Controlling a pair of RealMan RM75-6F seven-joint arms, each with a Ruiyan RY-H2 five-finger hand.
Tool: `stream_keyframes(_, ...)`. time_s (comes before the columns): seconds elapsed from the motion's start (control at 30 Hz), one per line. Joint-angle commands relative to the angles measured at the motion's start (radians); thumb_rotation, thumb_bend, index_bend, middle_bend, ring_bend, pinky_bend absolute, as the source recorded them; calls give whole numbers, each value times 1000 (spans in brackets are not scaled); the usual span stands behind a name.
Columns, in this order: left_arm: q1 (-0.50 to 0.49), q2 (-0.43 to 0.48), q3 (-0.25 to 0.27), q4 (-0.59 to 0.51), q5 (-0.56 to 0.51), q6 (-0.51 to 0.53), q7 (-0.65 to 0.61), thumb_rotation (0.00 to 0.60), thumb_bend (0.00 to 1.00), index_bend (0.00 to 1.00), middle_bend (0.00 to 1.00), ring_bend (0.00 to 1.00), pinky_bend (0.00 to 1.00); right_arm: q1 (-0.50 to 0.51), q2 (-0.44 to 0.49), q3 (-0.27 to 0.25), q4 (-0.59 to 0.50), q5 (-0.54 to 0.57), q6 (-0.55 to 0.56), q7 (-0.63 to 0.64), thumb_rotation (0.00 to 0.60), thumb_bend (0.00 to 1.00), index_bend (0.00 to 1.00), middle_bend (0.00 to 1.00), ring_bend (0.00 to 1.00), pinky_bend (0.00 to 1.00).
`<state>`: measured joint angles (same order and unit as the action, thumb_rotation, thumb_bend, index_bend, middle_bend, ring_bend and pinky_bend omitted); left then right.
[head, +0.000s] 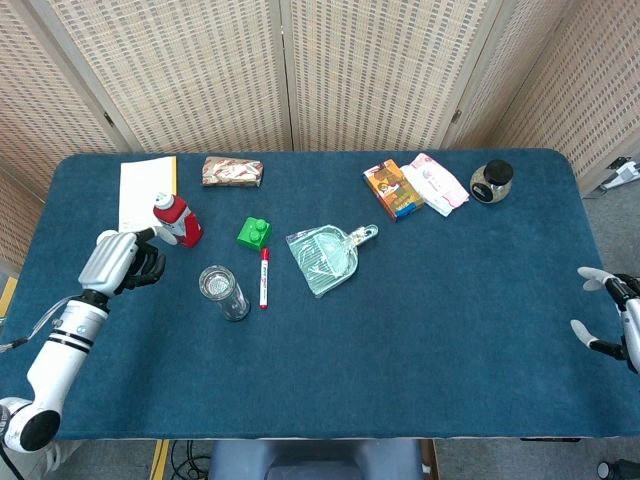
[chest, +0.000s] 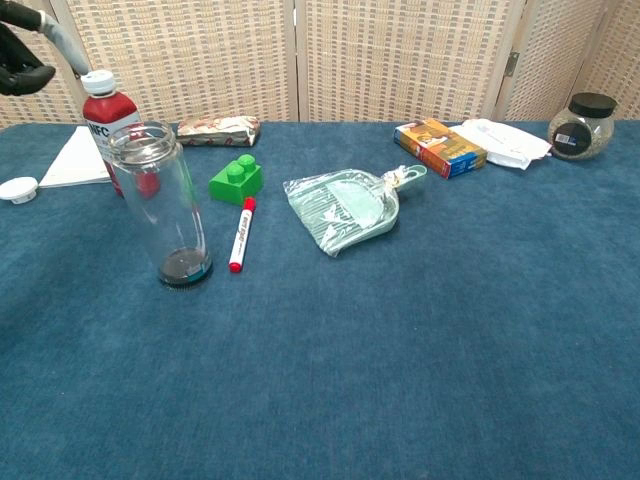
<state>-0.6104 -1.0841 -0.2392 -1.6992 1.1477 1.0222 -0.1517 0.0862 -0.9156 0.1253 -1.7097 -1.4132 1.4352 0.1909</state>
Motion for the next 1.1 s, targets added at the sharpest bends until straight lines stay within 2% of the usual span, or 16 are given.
stream_keyframes(0.03, 36, 5, 19, -3, -39, 54, 76, 600, 549, 397, 743, 728, 992, 3, 2, -2, 0, 4, -9, -2, 600, 209, 262, 377, 242, 334)
stream_keyframes(0.13, 75, 6, 43, -24, -75, 111, 158, 600, 549, 397, 684, 637, 876, 11, 10, -11, 0, -4, -38, 24, 600, 211, 262, 377, 242, 334)
stream_keyframes(0.3, 137, -9, 63, -54, -93, 204, 207, 600, 550, 394, 577, 532, 683, 23, 8, -13, 11, -12, -55, 30, 600, 213, 262, 377, 242, 334)
stream_keyframes(0.47, 194, -37, 90, -56, -57, 286, 230, 600, 546, 389, 527, 490, 633, 31, -13, -16, 28, -24, -57, 26, 600, 213, 262, 377, 242, 334)
stream_keyframes(0.63, 244, -62, 118, -55, -6, 346, 237, 600, 538, 389, 513, 483, 626, 32, -39, -24, 42, -29, -60, 28, 600, 213, 262, 377, 242, 334)
stream_keyframes(0.97, 295, -90, 149, -62, 58, 391, 280, 600, 519, 389, 510, 483, 608, 34, -54, -26, 56, -26, -59, 33, 600, 213, 262, 377, 242, 334)
stream_keyframes(1.1, 325, -105, 170, -39, 118, 426, 272, 600, 517, 389, 509, 483, 602, 36, -59, -28, 57, -27, -63, 32, 600, 213, 262, 377, 242, 334)
